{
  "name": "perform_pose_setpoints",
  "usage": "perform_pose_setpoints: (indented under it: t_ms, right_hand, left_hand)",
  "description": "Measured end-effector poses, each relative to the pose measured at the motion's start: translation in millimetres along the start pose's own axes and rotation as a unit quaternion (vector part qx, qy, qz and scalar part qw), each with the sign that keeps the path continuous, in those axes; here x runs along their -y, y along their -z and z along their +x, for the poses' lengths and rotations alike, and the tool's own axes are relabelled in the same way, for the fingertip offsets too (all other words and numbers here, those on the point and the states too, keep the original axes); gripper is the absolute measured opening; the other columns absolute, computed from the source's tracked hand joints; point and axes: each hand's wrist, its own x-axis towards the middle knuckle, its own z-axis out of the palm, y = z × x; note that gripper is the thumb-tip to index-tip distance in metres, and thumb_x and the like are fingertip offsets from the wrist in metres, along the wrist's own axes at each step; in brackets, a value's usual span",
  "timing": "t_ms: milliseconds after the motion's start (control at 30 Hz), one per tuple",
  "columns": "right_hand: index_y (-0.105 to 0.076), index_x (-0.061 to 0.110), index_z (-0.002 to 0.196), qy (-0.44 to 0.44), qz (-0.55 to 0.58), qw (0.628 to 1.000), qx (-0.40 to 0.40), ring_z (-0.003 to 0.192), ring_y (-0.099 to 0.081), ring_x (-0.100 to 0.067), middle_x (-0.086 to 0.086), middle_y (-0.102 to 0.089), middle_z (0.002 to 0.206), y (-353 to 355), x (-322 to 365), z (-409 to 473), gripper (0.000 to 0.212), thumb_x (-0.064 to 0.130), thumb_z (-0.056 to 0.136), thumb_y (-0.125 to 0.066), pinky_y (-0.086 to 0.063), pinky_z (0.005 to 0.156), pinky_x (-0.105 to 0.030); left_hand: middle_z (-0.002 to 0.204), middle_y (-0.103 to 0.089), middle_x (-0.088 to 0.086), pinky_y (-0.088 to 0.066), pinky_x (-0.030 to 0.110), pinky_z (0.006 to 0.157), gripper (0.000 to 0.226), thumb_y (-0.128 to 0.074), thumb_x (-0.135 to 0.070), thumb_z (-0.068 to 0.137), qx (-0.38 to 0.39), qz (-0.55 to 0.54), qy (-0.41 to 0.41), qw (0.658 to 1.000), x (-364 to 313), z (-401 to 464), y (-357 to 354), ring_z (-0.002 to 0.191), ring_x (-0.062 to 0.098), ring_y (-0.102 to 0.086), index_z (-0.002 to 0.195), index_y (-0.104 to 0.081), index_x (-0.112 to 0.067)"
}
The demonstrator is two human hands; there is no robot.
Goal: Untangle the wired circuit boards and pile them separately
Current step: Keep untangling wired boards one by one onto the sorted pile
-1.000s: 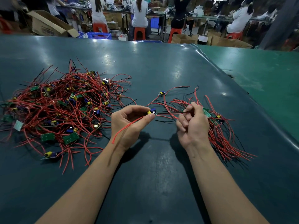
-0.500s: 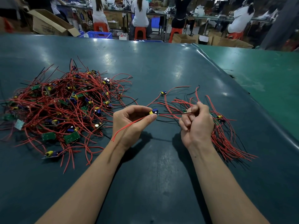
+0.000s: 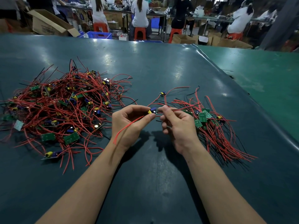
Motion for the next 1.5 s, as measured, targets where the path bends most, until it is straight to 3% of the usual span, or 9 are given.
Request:
perform_pose_setpoints:
  t_ms: [400,667,767,900,967,1067,1200,1367,1500]
  right_hand:
    - [-0.066,0.01,0.068,0.011,0.054,0.99,-0.133,0.037,-0.042,-0.008,0.004,-0.053,0.049,8,6,7,0.03,0.018,0.097,-0.059,-0.031,0.034,-0.016]
    - [-0.062,0.015,0.042,0.028,-0.304,0.952,-0.012,0.033,-0.036,-0.009,0.001,-0.049,0.038,-1,-6,-5,0.048,0.025,0.089,-0.065,-0.029,0.041,-0.019]
    - [-0.064,0.017,0.048,0.058,-0.268,0.962,-0.01,0.036,-0.032,-0.01,0.004,-0.043,0.039,0,-6,-5,0.045,0.03,0.091,-0.067,-0.028,0.042,-0.02]
    - [-0.078,0.02,0.082,-0.004,-0.077,0.994,0.072,0.043,-0.039,-0.014,-0.002,-0.052,0.058,-2,-2,-6,0.026,0.042,0.088,-0.067,-0.031,0.041,-0.019]
    - [-0.078,0.016,0.087,-0.015,-0.058,0.993,0.102,0.056,-0.053,-0.022,-0.013,-0.063,0.074,-3,-3,-6,0.03,0.043,0.082,-0.068,-0.045,0.052,-0.033]
    - [-0.077,0.009,0.088,0.0,-0.072,0.994,0.088,0.045,-0.055,-0.006,-0.004,-0.067,0.065,0,-4,-5,0.019,0.024,0.09,-0.066,-0.042,0.041,-0.018]
    - [-0.074,0.003,0.09,-0.002,-0.022,0.996,0.085,0.059,-0.065,-0.006,-0.002,-0.072,0.069,0,-4,-2,0.019,0.014,0.096,-0.06,-0.05,0.056,-0.018]
    - [-0.074,0.008,0.086,0.026,-0.054,0.998,0.029,0.035,-0.031,-0.004,0.008,-0.039,0.041,2,-1,-1,0.022,0.017,0.097,-0.058,-0.026,0.037,-0.016]
    - [-0.071,0.007,0.082,0.047,-0.002,0.997,-0.062,0.035,-0.018,-0.006,0.009,-0.025,0.04,11,5,9,0.025,0.017,0.099,-0.056,-0.017,0.039,-0.014]
  left_hand:
    - [0.078,-0.073,-0.002,-0.054,0.02,0.073,0.025,-0.076,0.002,0.071,-0.1,-0.195,0.06,0.974,-5,13,7,0.074,0.011,-0.068,0.093,-0.067,-0.008]
    - [0.07,-0.065,-0.004,-0.054,0.022,0.067,0.029,-0.074,-0.033,0.064,-0.083,-0.328,0.174,0.925,-13,20,18,0.066,0.008,-0.062,0.087,-0.066,-0.016]
    - [0.068,-0.059,-0.003,-0.054,0.019,0.056,0.037,-0.075,-0.041,0.061,-0.018,-0.375,0.219,0.901,-17,19,20,0.058,0.006,-0.061,0.086,-0.064,-0.016]
    - [0.062,-0.054,-0.002,-0.037,0.012,0.039,0.038,-0.076,-0.047,0.059,0.104,-0.226,0.255,0.934,-15,11,11,0.047,0.004,-0.048,0.078,-0.075,-0.014]
    - [0.074,-0.058,0.012,-0.036,0.019,0.048,0.034,-0.073,-0.038,0.068,0.145,-0.151,0.258,0.943,-12,2,2,0.057,0.016,-0.05,0.082,-0.072,-0.006]
    - [0.095,-0.05,0.018,-0.028,0.03,0.062,0.034,-0.079,-0.032,0.063,0.154,-0.139,0.26,0.943,-9,-4,-4,0.08,0.028,-0.038,0.08,-0.07,-0.004]
    - [0.09,-0.051,0.015,-0.039,0.028,0.06,0.029,-0.07,-0.028,0.077,0.181,-0.12,0.242,0.946,-8,-2,-2,0.066,0.018,-0.049,0.091,-0.072,-0.003]
    - [0.075,-0.067,0.008,-0.043,0.018,0.053,0.013,-0.067,-0.019,0.077,0.2,-0.125,0.245,0.941,-10,-2,-2,0.06,0.014,-0.052,0.066,-0.068,-0.012]
    - [0.081,-0.049,0.02,-0.027,0.03,0.058,0.02,-0.068,-0.016,0.078,0.234,-0.108,0.227,0.939,-10,-4,-2,0.062,0.019,-0.036,0.059,-0.07,-0.014]
